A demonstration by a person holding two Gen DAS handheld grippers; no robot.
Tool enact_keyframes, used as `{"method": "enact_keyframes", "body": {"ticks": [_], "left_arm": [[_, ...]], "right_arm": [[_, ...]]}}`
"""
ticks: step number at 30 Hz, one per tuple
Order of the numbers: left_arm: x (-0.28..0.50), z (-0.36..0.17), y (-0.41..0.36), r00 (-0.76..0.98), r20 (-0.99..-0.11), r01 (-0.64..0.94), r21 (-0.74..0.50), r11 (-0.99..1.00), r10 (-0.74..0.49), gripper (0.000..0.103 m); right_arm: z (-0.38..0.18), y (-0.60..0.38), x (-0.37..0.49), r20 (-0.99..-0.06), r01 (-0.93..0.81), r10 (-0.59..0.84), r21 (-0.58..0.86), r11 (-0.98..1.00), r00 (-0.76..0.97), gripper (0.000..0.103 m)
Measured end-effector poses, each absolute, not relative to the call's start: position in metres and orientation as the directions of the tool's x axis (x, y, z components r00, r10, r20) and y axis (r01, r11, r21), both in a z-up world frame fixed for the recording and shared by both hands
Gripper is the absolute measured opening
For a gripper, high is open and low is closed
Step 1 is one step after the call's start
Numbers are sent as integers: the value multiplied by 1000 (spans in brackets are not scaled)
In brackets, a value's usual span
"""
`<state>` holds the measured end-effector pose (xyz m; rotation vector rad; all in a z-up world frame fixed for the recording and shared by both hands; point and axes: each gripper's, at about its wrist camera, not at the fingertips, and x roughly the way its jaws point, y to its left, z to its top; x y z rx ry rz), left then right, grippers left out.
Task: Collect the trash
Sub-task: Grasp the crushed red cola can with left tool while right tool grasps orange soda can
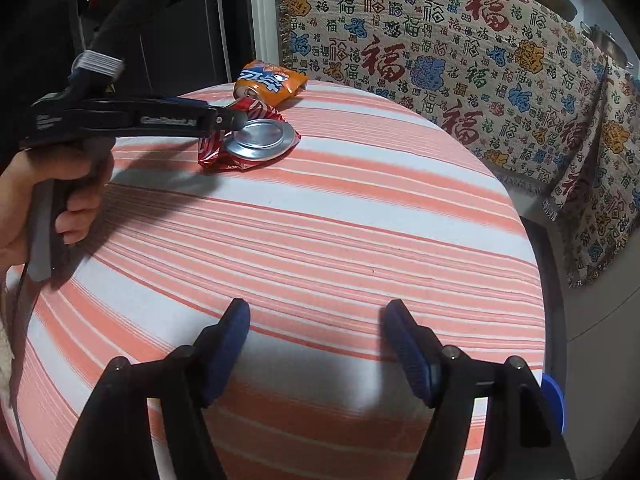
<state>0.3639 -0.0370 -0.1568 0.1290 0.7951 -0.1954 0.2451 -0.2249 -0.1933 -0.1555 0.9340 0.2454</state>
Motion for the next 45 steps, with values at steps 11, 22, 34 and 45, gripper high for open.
{"method": "enact_keyframes", "body": {"ticks": [11, 22, 34, 45], "left_arm": [[275, -123, 35, 689, -725, 51, 26, 998, -16, 31], [252, -148, 80, 677, -734, -36, 46, 998, 58, 32], [269, -150, 78, 657, -754, -14, -15, 1000, -3, 34], [272, -151, 82, 645, -764, -6, -46, 999, -31, 36]], "right_arm": [[-194, -225, 246, -811, -275, 138, -29, 961, 568, 73], [-173, -189, 305, -794, -273, 212, 61, 960, 570, 73], [-180, -132, 440, -756, -85, 255, 257, 963, 603, 103], [-197, -118, 465, -784, -16, 176, 207, 978, 595, 73]]}}
